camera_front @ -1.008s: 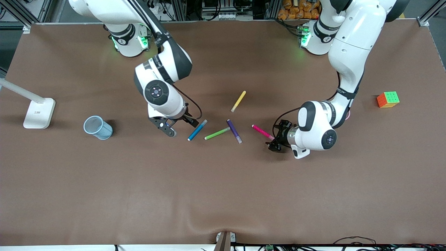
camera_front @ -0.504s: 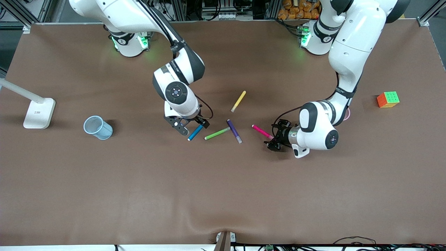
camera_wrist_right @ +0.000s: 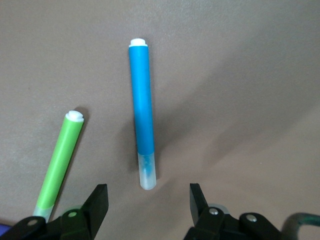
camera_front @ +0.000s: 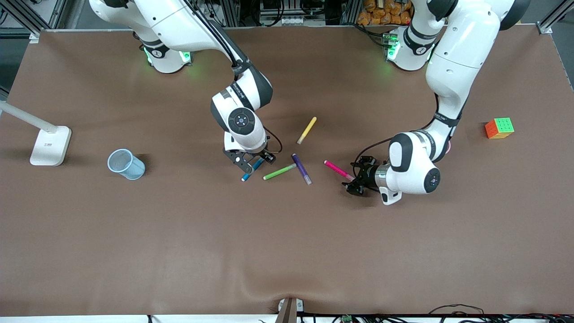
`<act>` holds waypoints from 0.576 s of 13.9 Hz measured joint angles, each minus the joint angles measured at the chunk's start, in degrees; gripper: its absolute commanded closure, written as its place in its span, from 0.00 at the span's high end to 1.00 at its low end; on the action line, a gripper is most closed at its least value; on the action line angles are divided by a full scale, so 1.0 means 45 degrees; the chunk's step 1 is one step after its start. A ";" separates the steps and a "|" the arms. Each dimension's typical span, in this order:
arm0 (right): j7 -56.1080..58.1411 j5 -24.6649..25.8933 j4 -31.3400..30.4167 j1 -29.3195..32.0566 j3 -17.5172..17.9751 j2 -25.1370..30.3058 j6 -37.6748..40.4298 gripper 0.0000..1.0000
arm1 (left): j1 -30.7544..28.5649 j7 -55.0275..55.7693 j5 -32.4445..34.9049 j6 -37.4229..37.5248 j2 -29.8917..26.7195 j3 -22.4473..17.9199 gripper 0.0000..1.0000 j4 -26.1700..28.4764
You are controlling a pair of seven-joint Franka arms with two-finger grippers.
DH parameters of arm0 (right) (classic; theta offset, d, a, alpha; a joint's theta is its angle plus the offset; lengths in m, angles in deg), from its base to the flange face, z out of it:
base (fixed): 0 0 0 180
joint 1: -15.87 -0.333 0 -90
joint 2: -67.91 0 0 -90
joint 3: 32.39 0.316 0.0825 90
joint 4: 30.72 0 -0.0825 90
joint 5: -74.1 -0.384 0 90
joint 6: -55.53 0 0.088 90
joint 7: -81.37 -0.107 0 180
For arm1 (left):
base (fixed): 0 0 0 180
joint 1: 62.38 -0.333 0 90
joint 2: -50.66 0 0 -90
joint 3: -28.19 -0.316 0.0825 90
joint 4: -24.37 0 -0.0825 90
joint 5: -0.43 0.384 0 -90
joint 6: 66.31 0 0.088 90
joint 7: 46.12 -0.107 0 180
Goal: Place pink and blue markers in matching cups
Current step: 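Grasp the pink marker with the left gripper while the right gripper grasps the blue marker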
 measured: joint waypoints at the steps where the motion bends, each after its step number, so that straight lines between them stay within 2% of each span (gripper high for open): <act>1: -0.0006 0.0000 0.0000 -0.0031 0.0000 -0.0078 -0.0094 0.58 | -0.0010 -0.0001 -0.0002 -0.0010 0.0000 0.0000 0.57 -0.0028; 3: -0.0009 0.0000 -0.0004 -0.0130 0.0000 -0.0281 -0.0340 0.53 | -0.0020 -0.0001 -0.0009 -0.0014 0.0000 0.0001 0.14 -0.0038; 4: -0.0032 -0.0001 -0.0004 -0.0195 0.0000 -0.0371 -0.0482 0.51 | -0.0036 -0.0001 -0.0009 -0.0011 -0.0001 0.0001 0.00 -0.0051; 6: -0.0064 -0.0001 -0.0004 -0.0278 0.0001 -0.0490 -0.0578 0.38 | -0.0089 -0.0001 -0.0009 0.0158 -0.0038 0.0000 0.00 -0.0036; 8: -0.0072 -0.0001 -0.0003 -0.0287 -0.0001 -0.0522 -0.0582 0.33 | -0.0151 -0.0002 -0.0009 0.0284 -0.0083 0.0001 0.00 0.0008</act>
